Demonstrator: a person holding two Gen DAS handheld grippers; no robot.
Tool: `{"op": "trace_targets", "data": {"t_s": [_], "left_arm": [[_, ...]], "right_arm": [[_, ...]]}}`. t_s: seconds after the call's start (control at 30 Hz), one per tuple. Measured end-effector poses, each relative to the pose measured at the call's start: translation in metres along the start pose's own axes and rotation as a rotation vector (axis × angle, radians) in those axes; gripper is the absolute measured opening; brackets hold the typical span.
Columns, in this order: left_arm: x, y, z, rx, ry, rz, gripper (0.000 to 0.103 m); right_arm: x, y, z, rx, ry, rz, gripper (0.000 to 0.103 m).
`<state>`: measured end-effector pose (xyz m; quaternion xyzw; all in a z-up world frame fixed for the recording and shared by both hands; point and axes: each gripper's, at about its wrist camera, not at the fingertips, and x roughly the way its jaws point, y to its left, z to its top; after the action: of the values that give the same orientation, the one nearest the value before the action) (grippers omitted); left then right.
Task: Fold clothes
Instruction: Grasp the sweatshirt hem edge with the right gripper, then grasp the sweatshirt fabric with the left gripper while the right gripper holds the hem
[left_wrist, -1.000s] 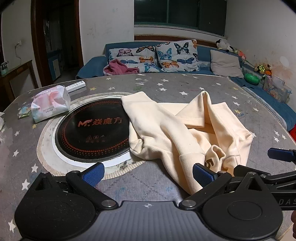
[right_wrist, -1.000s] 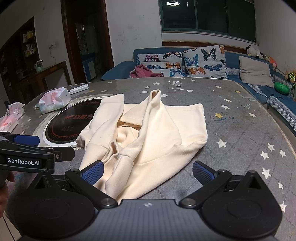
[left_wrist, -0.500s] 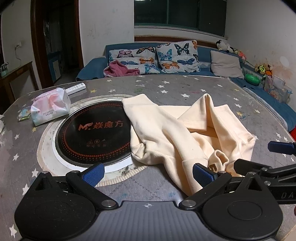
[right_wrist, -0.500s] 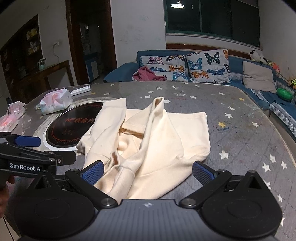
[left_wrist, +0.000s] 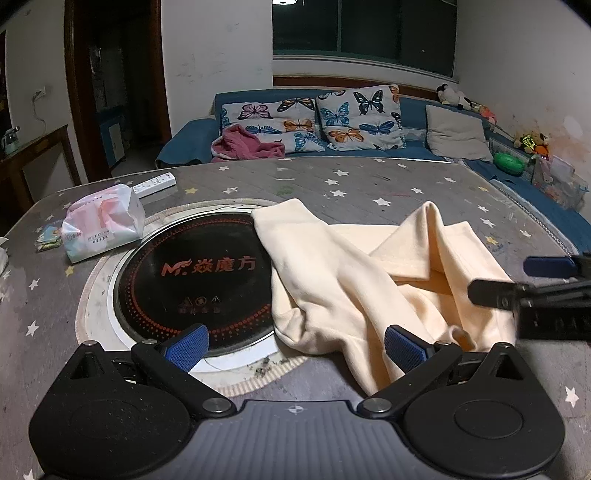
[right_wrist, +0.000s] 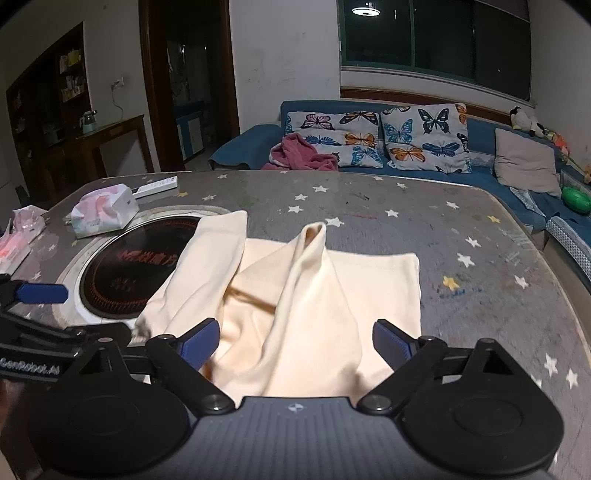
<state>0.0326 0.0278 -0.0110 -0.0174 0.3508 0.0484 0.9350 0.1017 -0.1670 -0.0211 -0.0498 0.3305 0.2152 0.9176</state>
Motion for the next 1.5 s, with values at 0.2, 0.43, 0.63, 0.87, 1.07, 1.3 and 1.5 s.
{"op": "trace_targets", "data": {"t_s": [0.2, 0.43, 0.63, 0.87, 1.07, 1.3, 1.5], "left_arm": [[0.009, 0.003, 0.006, -0.008, 0.002, 0.001, 0.103], [0.02, 0.003, 0.007, -0.002, 0.019, -0.001, 0.103], [0.029, 0.007, 0.012, -0.011, 0.027, 0.001, 0.103], [0.039, 0.009, 0.028, -0.009, 0.015, 0.009, 0.103], [0.057, 0.006, 0.051, -0.003, 0.01, -0.02, 0.103], [0.095, -0.001, 0.081, -0.018, 0.021, -0.046, 0.103], [0.137, -0.008, 0.108, -0.027, 0.012, -0.019, 0.096]], "right_arm": [[0.027, -0.012, 0.022, 0.016, 0.027, 0.018, 0.076], [0.062, -0.021, 0.046, 0.03, 0.044, 0.032, 0.062], [0.092, -0.027, 0.059, 0.053, 0.062, 0.041, 0.043], [0.103, -0.04, 0.054, 0.096, 0.076, 0.064, 0.007], [0.064, -0.052, 0.049, 0.086, -0.002, 0.018, 0.005], [0.001, -0.078, 0.019, 0.134, -0.086, -0.09, 0.005], [-0.041, -0.106, -0.025, 0.215, -0.084, -0.18, 0.005]]}}
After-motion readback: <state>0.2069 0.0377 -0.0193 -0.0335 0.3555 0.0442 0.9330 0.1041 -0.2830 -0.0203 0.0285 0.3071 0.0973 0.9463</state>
